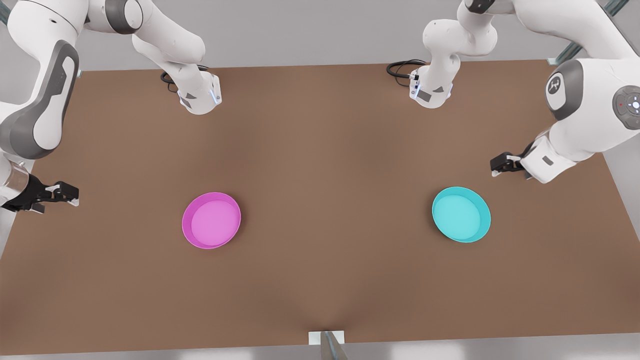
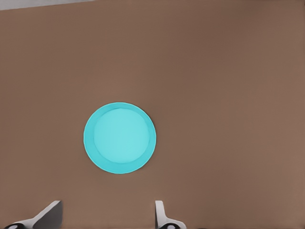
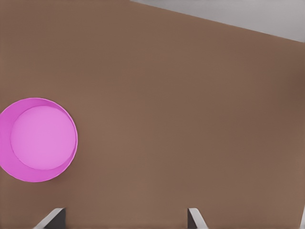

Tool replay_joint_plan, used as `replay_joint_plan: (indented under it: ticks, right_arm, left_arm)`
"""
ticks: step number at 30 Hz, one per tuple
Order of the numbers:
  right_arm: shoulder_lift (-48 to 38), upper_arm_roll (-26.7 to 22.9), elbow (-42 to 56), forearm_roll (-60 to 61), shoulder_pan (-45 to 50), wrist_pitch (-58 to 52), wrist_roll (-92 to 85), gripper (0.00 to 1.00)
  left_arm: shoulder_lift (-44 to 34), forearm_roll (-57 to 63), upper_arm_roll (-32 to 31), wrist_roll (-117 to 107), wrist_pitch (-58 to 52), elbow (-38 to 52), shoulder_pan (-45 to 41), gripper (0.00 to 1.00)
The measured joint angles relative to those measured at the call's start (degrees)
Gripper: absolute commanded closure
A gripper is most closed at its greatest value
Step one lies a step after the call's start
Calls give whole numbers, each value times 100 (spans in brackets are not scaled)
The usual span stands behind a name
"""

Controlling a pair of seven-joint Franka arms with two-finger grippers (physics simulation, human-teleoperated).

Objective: Flip the blue plate over with the left arm, and stack the pink plate on top of the blue plate with the right arm

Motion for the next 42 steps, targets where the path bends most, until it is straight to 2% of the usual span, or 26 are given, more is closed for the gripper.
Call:
replay_joint_plan:
  ticks: [4, 8, 10, 13, 15, 17, 18, 19, 20, 21, 24, 25, 26, 33, 36, 38, 41, 42]
  right_arm:
    - [50, 5, 39, -3, 2, -50, 7, 0]
    - [172, 5, 62, 6, -2, -9, 137, 0]
    - [195, 31, 79, 73, 14, -88, 1354, 0]
    - [186, 434, 206, 85, 25, -674, 2983, 0]
    - [254, 555, 237, 77, 25, -625, 3007, 0]
    - [379, 808, 237, 136, 53, -616, 3073, 0]
    - [384, 807, 245, 114, 222, -617, 3081, 0]
    - [249, 535, 182, 94, 481, -602, 3083, 0]
    - [107, -497, 38, 77, 1478, -536, 3049, 0]
    - [143, -614, -2, 76, 1577, -472, 3025, 0]
    - [61, -601, -96, 42, 1616, -404, 3087, 0]
    - [-345, -609, -802, 49, 1616, 36, 3102, 0]
    - [-461, -610, -1077, 73, 1593, 382, 3072, 0]
    - [-446, -558, -1266, 143, 1542, 499, 2940, 0]
    - [-455, -434, -1248, 155, 1590, 588, 3007, 0]
    - [-456, -435, -1240, 164, 1533, 589, 3008, 0]
    - [-456, -435, -1222, 164, 1550, 589, 3006, 0]
    - [-456, -435, -1219, 164, 1552, 581, 3003, 0]
  left_arm:
    - [95, -48, 8, 360, 15, -129, 199, 0]
    - [760, -462, 12, 695, 615, -319, 796, 1]
    - [1063, -984, 20, 1275, 1164, -774, 1115, 1]
    - [1484, -1739, 18, 1704, 1965, -1255, 1339, 1]
    - [1894, -2092, 47, 2156, 2468, -1331, 1411, 1]
    - [2232, -2346, 86, 2532, 2544, -1217, 1734, 1]
    - [2335, -2440, 314, 2913, 2472, -1173, 1802, 1]
    - [2383, -2511, 366, 3131, 2409, -1200, 1812, 1]
    - [2438, -2565, 369, 3153, 2397, -1252, 1812, 1]
    - [2520, -2623, 428, 3328, 2398, -1257, 1869, 2]
    - [2633, -2885, 539, 3526, 2521, -1556, 1909, 2]
    - [2696, -2941, 568, 3513, 2549, -1569, 1907, 2]
    - [2715, -3010, 589, 3499, 2745, -1660, 1910, 2]
    - [2751, -3214, 580, 2913, 3158, -1881, 1584, 4]
    - [2760, -3210, 580, 2940, 3215, -1889, 1566, 16]
    - [2775, -3192, 580, 2996, 3206, -1924, 1567, 29]
    - [2870, -3202, 581, 3305, 3232, -1859, 1574, 30]
    - [2892, -3281, 580, 3400, 3233, -1838, 1574, 35]
